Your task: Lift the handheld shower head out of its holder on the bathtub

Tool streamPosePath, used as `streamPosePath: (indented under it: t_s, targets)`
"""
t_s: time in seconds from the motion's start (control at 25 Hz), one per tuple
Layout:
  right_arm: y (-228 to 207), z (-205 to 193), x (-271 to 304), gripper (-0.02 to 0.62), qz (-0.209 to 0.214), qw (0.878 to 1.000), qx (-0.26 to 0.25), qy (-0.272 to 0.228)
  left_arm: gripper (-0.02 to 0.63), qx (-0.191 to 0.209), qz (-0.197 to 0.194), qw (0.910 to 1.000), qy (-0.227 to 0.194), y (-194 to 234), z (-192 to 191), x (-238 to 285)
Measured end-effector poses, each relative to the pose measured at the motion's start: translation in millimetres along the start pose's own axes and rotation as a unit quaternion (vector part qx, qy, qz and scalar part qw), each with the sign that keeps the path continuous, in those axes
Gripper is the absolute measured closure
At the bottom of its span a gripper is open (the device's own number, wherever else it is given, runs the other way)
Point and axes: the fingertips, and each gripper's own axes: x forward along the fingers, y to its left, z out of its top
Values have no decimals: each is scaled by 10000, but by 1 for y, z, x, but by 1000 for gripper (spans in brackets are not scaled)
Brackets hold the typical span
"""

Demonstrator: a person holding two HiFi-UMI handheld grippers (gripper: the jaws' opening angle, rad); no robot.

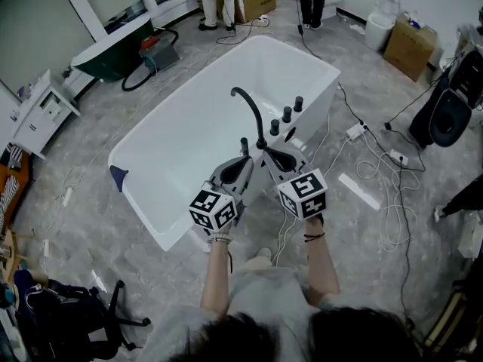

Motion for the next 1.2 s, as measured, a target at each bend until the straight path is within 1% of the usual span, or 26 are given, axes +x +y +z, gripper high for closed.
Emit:
streamPosePath:
  t_s: [0.36,0.48,0.64,0.72,0.92,1.08,1.2]
  targets:
    - [-22,-10,48,595,-179,9997,139,78,601,-116,-214,9997,87,45,-9,24]
    - [-26,-22,57,595,-130,9996,161,173,601,-169,-105,9997,140,58,-17,28]
    - [-36,-41,65,595,-22,9990,131,419,601,-296,112,9993,212,67,-32,35]
    - [-40,-49,70,595,102,9985,144,527,601,-395,262,9986,235,70,-40,37]
    - [-46,-69,81,595,586,9948,84,833,601,-670,751,9947,220,76,-57,42]
    - [-44,-86,89,595,1052,9890,131,1032,601,-788,1100,9906,178,79,-68,48]
    - [-49,-101,98,595,1327,9845,122,1139,601,-828,1313,9877,205,81,-81,54]
